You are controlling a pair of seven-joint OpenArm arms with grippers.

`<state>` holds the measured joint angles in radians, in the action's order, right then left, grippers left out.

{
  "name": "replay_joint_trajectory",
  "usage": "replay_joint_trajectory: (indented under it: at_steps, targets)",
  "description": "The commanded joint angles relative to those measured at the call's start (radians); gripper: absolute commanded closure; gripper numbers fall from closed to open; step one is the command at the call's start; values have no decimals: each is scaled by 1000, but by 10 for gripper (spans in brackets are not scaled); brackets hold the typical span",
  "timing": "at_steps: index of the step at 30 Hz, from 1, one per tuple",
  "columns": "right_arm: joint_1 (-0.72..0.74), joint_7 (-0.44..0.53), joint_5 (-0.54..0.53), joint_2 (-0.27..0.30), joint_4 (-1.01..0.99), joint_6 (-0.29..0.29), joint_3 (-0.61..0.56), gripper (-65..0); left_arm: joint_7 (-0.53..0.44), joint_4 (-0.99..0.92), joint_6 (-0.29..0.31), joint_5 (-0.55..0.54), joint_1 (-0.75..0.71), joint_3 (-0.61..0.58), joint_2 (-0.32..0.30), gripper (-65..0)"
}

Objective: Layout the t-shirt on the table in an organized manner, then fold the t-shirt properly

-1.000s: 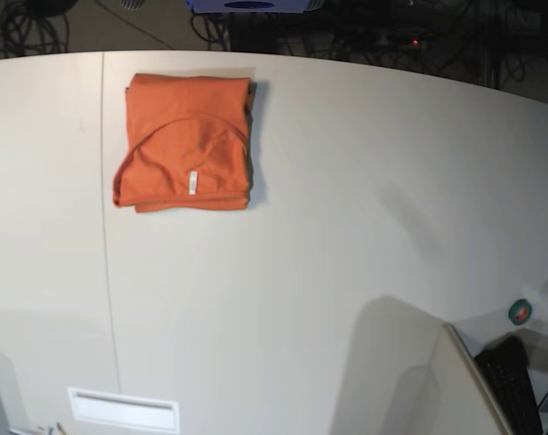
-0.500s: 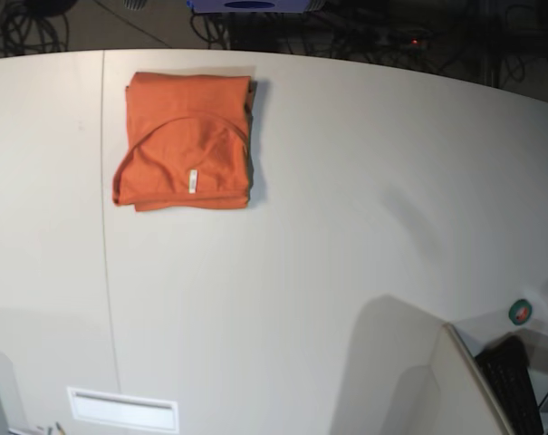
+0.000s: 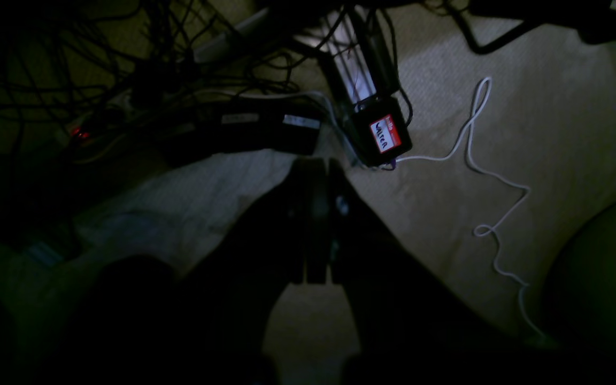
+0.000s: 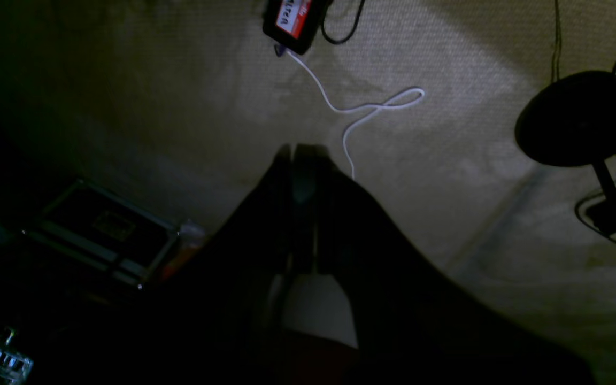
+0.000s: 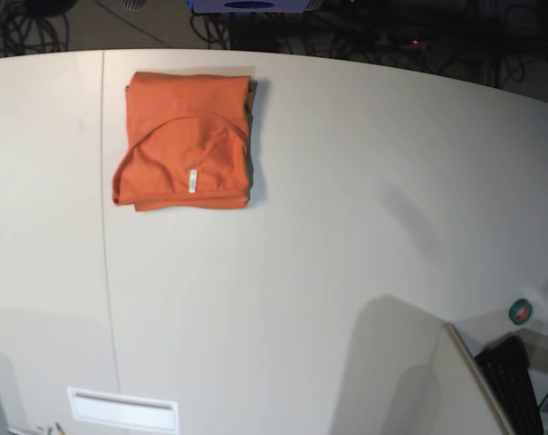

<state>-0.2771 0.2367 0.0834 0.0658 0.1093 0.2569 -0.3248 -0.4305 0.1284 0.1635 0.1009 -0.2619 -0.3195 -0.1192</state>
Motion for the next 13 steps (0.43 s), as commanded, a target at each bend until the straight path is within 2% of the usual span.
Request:
replay_joint_trajectory:
  at_steps: [1, 13]
  targets:
    - [-15, -3, 2, -11, -4, 5, 0, 0, -11, 0, 5, 0, -3, 0, -3, 0]
    - [-7, -1, 2, -34, 8, 5, -1, 0, -8, -6, 1, 7, 14, -3, -6, 0]
